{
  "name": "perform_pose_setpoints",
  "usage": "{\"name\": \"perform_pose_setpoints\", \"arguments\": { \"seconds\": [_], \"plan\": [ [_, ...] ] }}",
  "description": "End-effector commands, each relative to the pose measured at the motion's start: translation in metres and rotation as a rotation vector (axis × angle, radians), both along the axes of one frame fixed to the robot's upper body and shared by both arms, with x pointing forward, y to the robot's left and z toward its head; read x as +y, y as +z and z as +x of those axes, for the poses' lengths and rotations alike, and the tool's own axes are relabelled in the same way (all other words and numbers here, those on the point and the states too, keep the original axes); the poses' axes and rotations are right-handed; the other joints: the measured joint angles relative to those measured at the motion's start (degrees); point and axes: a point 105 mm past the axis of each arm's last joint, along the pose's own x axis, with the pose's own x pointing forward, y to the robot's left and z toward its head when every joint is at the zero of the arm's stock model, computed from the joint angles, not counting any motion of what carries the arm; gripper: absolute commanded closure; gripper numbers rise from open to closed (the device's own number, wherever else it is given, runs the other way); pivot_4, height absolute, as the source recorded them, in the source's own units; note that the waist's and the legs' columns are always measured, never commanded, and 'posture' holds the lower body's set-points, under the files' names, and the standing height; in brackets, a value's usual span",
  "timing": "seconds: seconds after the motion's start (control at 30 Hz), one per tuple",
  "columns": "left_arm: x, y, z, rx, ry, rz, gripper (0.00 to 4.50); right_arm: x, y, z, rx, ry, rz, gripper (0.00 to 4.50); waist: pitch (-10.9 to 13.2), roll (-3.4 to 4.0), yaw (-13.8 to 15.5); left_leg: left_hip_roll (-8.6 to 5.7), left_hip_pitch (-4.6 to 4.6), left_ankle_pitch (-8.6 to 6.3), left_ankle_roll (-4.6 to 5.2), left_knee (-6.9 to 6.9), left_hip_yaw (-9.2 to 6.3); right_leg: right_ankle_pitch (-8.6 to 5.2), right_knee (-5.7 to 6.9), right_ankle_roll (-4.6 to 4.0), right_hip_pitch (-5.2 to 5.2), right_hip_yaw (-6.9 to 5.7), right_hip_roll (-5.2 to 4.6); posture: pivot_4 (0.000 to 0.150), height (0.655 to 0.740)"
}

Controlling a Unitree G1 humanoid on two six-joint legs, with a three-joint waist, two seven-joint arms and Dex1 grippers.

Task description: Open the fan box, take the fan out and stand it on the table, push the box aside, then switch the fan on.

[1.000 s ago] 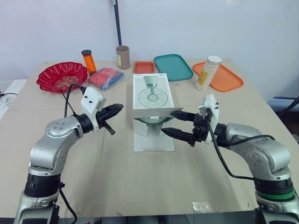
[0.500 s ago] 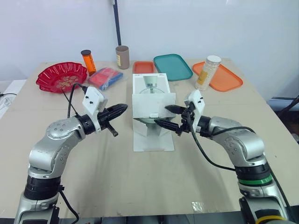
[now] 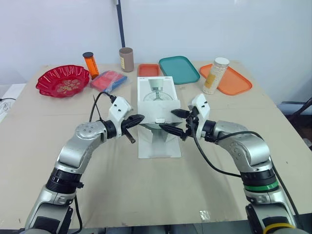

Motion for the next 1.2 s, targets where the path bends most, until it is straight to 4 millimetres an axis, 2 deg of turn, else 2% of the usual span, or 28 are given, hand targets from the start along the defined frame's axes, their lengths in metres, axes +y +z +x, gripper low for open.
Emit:
{"name": "perform_pose_setpoints", "arguments": {
  "seconds": [0.03, 0.33, 0.5, 0.6, 0.63, 0.73, 0.8, 0.9, 1.07, 1.2],
  "plan": [
    [-0.012, 0.011, 0.017, -0.047, 0.020, 0.021, 4.43, 0.001, 0.014, -0.003, -0.070, 0.005, -0.002, 0.00, 0.0, 0.00, 0.1, -0.02, -0.04, 0.01, 0.00, 0.02, -0.05, 0.03, -0.01, 0.02, 0.01, -0.03, -0.01, 0.150, 0.7400],
    [-0.021, 0.012, 0.025, -0.049, 0.015, 0.028, 4.43, 0.004, 0.027, -0.024, -0.189, 0.042, -0.060, 0.00, 0.0, 0.00, 0.0, -0.04, -0.06, 0.04, -0.05, 0.04, -0.03, 0.04, -0.01, 0.03, -0.04, -0.01, -0.03, 0.150, 0.7400],
    [-0.021, 0.010, 0.025, -0.041, 0.016, 0.033, 4.43, 0.007, 0.029, -0.043, -0.228, 0.075, -0.095, 0.00, 0.0, 0.00, 0.0, -0.04, -0.06, 0.03, -0.04, 0.05, -0.03, 0.03, -0.02, 0.04, -0.02, -0.01, -0.03, 0.150, 0.7400],
    [-0.022, 0.010, 0.023, -0.038, 0.012, 0.031, 4.50, 0.011, 0.023, -0.054, -0.226, 0.087, -0.119, 0.69, 0.0, 0.00, 0.0, -0.04, -0.06, 0.02, -0.02, 0.05, -0.03, 0.03, -0.01, 0.05, -0.02, 0.00, -0.03, 0.150, 0.7400],
    [-0.022, 0.010, 0.023, -0.037, 0.011, 0.031, 4.50, 0.011, 0.020, -0.056, -0.222, 0.088, -0.127, 1.21, 0.0, 0.00, 0.0, -0.04, -0.06, 0.02, -0.02, 0.05, -0.04, 0.03, -0.01, 0.05, -0.02, -0.01, -0.03, 0.150, 0.7400],
    [-0.022, 0.011, 0.022, -0.036, 0.007, 0.033, 4.50, 0.015, 0.010, -0.063, -0.214, 0.091, -0.155, 2.35, 0.0, 0.00, 0.0, -0.04, -0.06, 0.02, -0.02, 0.06, -0.03, 0.03, -0.02, 0.05, -0.01, -0.01, -0.03, 0.150, 0.7400],
    [-0.022, 0.011, 0.022, -0.035, 0.007, 0.035, 4.50, 0.021, 0.004, -0.067, -0.216, 0.102, -0.177, 3.28, 0.0, 0.00, 0.0, -0.04, -0.06, 0.02, -0.02, 0.06, -0.04, 0.03, -0.02, 0.05, -0.01, -0.01, -0.03, 0.150, 0.7400],
    [-0.021, 0.011, 0.023, -0.032, 0.007, 0.036, 4.50, 0.026, -0.003, -0.064, -0.222, 0.087, -0.203, 4.49, 0.0, 0.00, 0.0, -0.04, -0.06, 0.03, -0.03, 0.06, -0.03, 0.03, -0.01, 0.05, -0.01, -0.01, -0.03, 0.150, 0.7400],
    [-0.021, 0.010, 0.022, -0.028, 0.002, 0.037, 4.50, 0.039, -0.016, -0.053, -0.228, 0.013, -0.249, 4.49, 0.0, 0.00, 0.0, -0.04, -0.06, 0.07, -0.10, 0.06, -0.04, 0.03, -0.01, 0.05, -0.02, -0.01, -0.02, 0.150, 0.7400],
    [-0.022, 0.009, 0.021, -0.023, -0.007, 0.036, 4.50, 0.047, -0.017, -0.052, -0.222, -0.021, -0.226, 4.49, 0.0, -0.01, 0.0, -0.04, -0.06, 0.15, -0.25, 0.05, -0.05, 0.02, -0.02, 0.05, -0.02, -0.01, -0.02, 0.150, 0.7400]
  ]
}}
